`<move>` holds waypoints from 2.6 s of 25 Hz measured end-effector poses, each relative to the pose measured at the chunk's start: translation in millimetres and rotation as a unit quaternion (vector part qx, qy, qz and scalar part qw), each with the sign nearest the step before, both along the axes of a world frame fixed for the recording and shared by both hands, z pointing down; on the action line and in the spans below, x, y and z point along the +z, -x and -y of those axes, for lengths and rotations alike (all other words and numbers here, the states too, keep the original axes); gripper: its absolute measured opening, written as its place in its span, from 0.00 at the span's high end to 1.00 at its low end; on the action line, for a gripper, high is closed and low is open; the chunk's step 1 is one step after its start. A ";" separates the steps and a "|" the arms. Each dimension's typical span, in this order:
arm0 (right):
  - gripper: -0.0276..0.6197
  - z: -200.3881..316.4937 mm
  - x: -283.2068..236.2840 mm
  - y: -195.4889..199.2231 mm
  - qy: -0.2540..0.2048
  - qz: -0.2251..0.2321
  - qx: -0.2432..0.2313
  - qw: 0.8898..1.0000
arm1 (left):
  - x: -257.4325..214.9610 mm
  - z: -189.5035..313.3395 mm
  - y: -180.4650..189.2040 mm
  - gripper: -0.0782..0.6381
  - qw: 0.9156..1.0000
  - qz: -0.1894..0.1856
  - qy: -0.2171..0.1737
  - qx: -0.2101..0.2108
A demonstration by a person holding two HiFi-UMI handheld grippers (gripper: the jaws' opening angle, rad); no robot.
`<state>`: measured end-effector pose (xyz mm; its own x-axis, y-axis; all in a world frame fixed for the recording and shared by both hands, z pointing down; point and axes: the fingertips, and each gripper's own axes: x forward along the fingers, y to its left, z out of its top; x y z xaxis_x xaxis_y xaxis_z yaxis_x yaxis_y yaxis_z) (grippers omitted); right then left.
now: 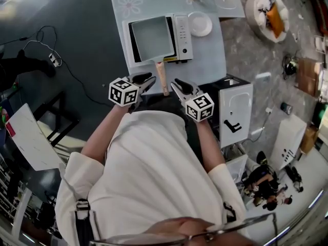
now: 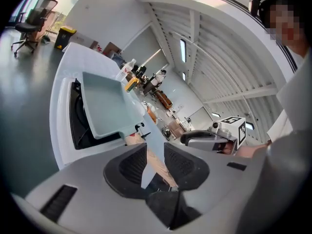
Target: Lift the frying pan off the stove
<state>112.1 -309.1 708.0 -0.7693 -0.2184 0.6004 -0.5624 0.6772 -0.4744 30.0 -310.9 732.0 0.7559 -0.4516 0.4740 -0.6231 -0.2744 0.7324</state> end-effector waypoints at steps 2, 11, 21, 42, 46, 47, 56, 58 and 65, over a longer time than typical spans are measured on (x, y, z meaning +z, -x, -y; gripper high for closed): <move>0.80 -1.9 9.4 2.3 0.016 0.001 -0.015 1.000 | 11.8 0.6 -3.8 0.68 1.000 -0.003 0.017 -0.008; 0.64 -12.4 55.1 14.6 0.109 0.007 -0.066 0.992 | 53.3 9.4 -21.4 0.52 0.994 -0.047 0.091 -0.039; 0.57 -26.2 86.1 34.5 0.167 0.006 -0.130 0.977 | 74.9 32.8 -42.5 0.48 0.989 -0.082 0.117 -0.047; 0.65 -45.4 87.5 51.4 0.213 0.069 -0.194 0.955 | 83.1 48.7 -58.2 0.57 0.977 -0.162 0.121 -0.072; 0.65 -47.2 83.1 51.2 0.212 0.078 -0.194 0.955 | 80.9 46.9 -57.5 0.57 0.978 -0.159 0.116 -0.075; 0.65 -47.6 81.9 51.2 0.210 0.079 -0.195 0.955 | 79.5 46.6 -57.5 0.57 0.978 -0.156 0.113 -0.073; 0.64 -58.0 56.9 57.2 0.193 0.091 -0.190 0.958 | 49.7 36.6 -54.9 0.57 0.980 -0.160 0.099 -0.062; 0.64 -63.9 49.4 58.3 0.190 0.093 -0.185 0.960 | 40.3 30.9 -54.5 0.57 0.981 -0.160 0.096 -0.059; 0.64 -97.0 23.4 66.3 0.170 0.099 -0.177 0.964 | 11.4 -3.0 -50.5 0.57 0.985 -0.147 0.079 -0.035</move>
<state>45.8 -212.1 731.4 -0.8667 0.2621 0.4244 -0.2005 0.5959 -0.7776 80.4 -308.0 743.4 0.8405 -0.4458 0.3080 -0.3910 -0.1056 0.9143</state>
